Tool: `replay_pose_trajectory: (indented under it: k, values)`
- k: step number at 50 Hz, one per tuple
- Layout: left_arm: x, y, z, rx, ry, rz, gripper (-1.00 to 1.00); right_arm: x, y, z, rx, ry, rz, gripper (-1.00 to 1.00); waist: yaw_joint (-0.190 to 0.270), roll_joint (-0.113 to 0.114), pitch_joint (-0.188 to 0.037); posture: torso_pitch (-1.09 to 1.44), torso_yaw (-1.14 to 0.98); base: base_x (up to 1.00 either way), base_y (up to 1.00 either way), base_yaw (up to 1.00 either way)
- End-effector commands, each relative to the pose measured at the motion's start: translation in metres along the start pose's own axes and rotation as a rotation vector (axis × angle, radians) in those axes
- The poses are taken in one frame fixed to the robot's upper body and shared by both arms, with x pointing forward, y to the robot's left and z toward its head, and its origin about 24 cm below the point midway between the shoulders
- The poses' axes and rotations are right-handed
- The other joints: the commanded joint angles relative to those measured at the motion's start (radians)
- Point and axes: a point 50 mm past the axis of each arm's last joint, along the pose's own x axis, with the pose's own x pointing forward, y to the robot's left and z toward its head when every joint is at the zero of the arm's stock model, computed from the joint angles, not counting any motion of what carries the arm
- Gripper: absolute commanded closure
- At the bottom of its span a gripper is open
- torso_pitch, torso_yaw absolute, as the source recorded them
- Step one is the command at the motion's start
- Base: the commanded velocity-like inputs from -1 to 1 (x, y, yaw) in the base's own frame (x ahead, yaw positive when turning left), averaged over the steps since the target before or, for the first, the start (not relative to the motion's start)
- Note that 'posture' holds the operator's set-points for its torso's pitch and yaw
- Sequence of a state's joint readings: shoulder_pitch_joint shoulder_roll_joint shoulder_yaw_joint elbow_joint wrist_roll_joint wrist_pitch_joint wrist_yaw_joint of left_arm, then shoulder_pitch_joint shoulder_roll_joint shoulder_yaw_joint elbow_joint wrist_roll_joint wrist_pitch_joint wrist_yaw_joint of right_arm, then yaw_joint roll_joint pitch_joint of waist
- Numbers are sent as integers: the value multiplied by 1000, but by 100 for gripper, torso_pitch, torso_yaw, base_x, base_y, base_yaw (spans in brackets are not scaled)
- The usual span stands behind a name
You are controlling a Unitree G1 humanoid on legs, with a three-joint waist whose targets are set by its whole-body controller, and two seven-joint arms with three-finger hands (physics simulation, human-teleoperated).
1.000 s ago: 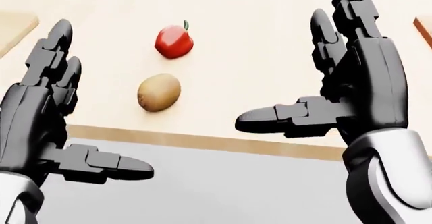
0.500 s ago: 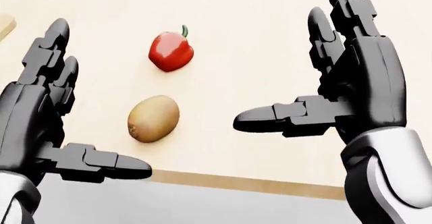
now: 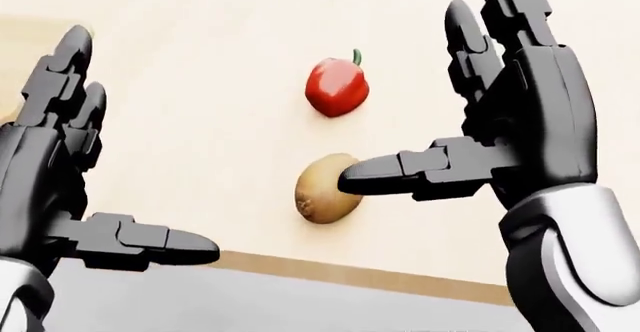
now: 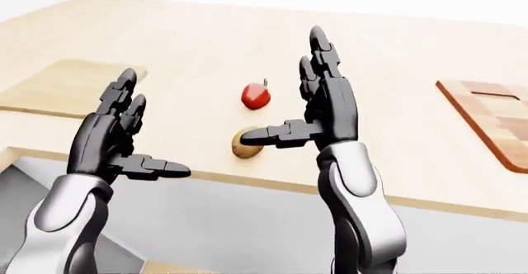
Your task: Place the kiwi and the bell pepper on separate cutting boards.
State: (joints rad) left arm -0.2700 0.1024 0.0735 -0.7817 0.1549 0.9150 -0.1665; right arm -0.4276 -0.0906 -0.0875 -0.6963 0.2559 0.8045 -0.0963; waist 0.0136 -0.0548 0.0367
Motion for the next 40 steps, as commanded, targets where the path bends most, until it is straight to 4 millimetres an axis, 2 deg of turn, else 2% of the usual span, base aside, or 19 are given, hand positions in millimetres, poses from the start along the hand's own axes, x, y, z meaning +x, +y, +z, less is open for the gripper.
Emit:
replay_pose_trajectory:
  k: [1,7,12,23,31,40]
  values:
    - [-2,-2,15,10,-89,-12,-100,0,-3,15,-4,-86,-17,-100,-2,18,-16,0,0,0,0,0]
    - [2,-5,16,25,-92,-21,-100,6,-6,18,12,-77,-22,-100,-2,36,-29,0,0,0,0,0]
    - [6,-13,21,28,-99,-43,-100,14,-6,21,22,-72,-28,-100,-6,42,-35,0,0,0,0,0]
    - [19,-39,26,31,-108,-117,-100,26,-8,26,5,-56,-45,-100,-4,36,-40,0,0,0,0,0]
    - [25,-61,13,49,-88,-177,-100,36,-20,33,2,-52,-132,-100,-2,32,-41,0,0,0,0,0]
    - [31,-78,6,47,-77,-219,-100,38,-19,34,7,-52,-136,-100,-1,26,-41,0,0,0,0,0]
